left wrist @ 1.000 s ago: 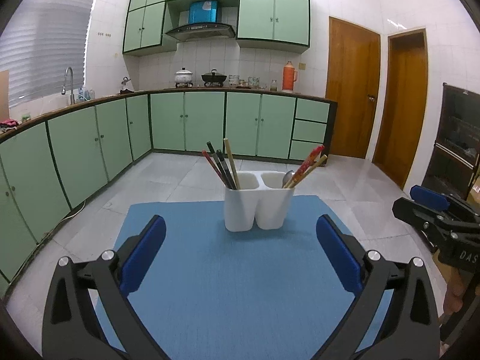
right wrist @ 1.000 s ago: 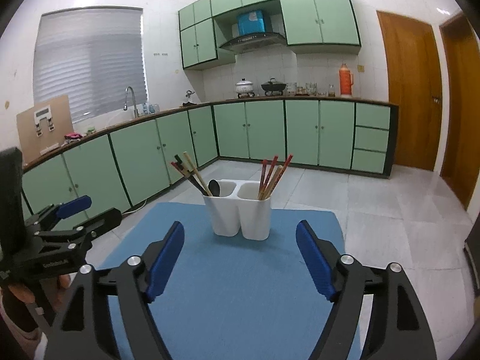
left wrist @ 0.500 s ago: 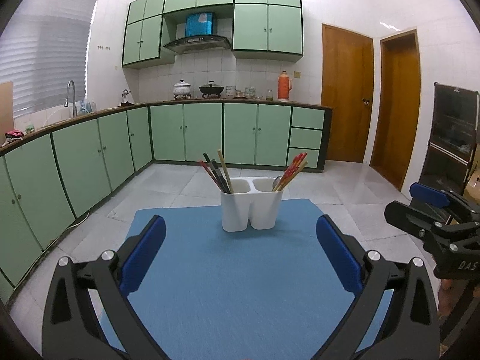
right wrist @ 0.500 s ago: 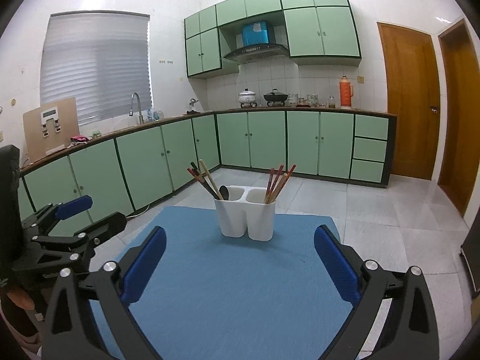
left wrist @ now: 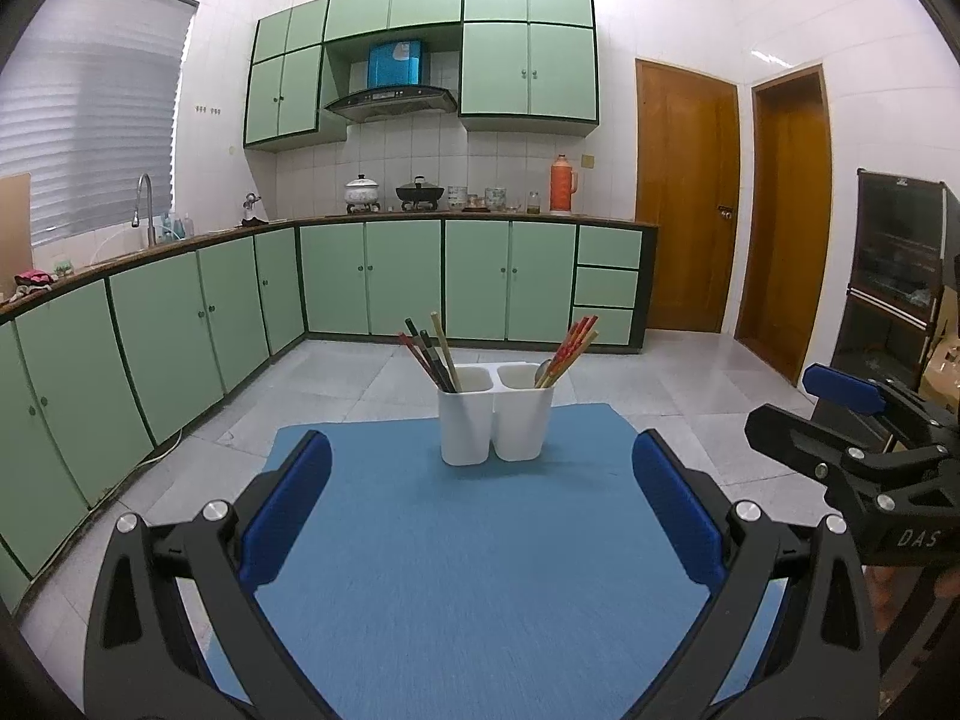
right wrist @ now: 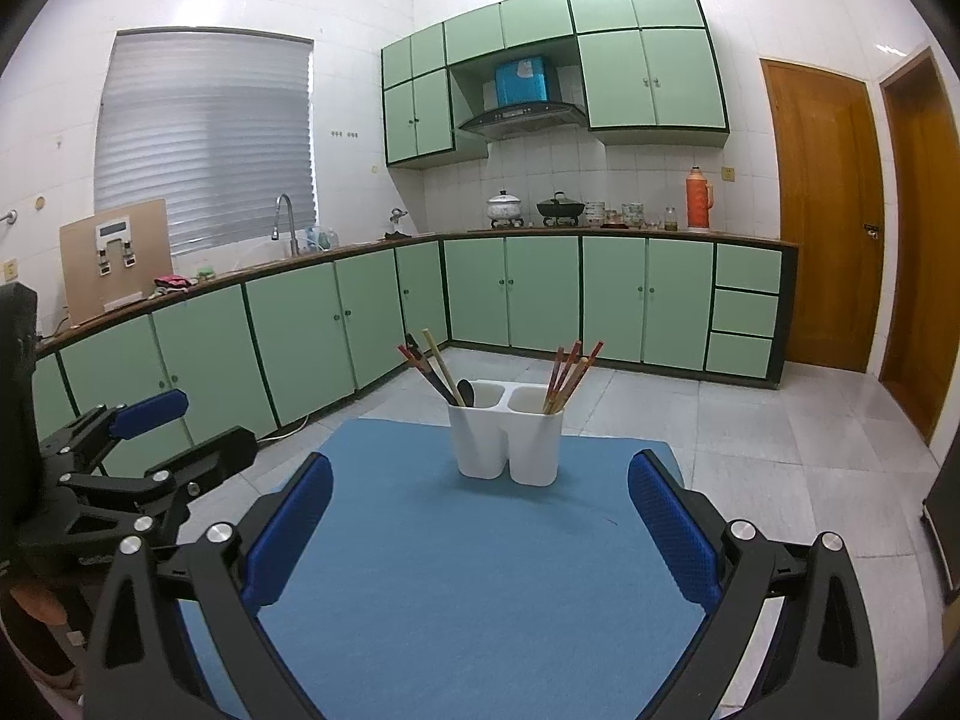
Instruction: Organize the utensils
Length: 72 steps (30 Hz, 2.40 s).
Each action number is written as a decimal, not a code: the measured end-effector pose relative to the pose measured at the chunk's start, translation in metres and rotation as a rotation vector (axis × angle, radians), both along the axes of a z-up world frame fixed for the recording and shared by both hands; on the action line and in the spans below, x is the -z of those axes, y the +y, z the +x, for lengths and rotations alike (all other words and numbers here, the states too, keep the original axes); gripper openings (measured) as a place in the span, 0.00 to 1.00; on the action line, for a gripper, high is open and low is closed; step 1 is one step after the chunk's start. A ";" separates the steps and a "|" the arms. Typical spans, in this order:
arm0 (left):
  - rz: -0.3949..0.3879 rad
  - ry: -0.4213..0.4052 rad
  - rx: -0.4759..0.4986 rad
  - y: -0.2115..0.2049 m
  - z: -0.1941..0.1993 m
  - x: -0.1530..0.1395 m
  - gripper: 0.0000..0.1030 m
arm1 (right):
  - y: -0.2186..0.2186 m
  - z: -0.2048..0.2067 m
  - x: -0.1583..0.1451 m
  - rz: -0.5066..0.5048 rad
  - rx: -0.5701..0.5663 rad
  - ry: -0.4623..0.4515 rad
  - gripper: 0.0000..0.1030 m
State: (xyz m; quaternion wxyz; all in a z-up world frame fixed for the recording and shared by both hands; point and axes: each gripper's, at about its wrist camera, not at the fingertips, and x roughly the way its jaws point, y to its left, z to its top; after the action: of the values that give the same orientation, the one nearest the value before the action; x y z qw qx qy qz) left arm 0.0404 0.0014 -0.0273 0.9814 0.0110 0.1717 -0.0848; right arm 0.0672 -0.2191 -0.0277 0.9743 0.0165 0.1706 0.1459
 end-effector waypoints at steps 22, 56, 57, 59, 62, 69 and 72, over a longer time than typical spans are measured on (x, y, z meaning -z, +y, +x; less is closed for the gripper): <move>-0.012 -0.028 -0.012 0.006 -0.016 -0.005 0.95 | 0.003 -0.016 -0.005 -0.002 -0.004 -0.021 0.94; -0.010 -0.053 -0.011 0.011 -0.026 -0.013 0.95 | 0.001 -0.020 -0.011 -0.002 -0.008 -0.045 0.94; -0.010 -0.053 -0.010 0.011 -0.026 -0.013 0.95 | 0.001 -0.021 -0.011 -0.003 -0.008 -0.045 0.94; -0.010 -0.053 -0.012 0.011 -0.026 -0.013 0.95 | 0.001 -0.020 -0.011 -0.004 -0.008 -0.045 0.94; -0.010 -0.053 -0.011 0.011 -0.026 -0.013 0.95 | 0.001 -0.020 -0.011 -0.004 -0.008 -0.046 0.94; -0.009 -0.053 -0.011 0.011 -0.026 -0.012 0.95 | 0.001 -0.021 -0.012 -0.003 -0.008 -0.046 0.94; -0.010 -0.054 -0.011 0.011 -0.026 -0.012 0.95 | 0.001 -0.021 -0.012 -0.002 -0.008 -0.047 0.94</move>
State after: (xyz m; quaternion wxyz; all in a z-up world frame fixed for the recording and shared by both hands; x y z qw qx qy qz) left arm 0.0146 0.0126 -0.0149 0.9862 0.0075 0.1449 -0.0798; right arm 0.0466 -0.2185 -0.0161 0.9775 0.0116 0.1480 0.1498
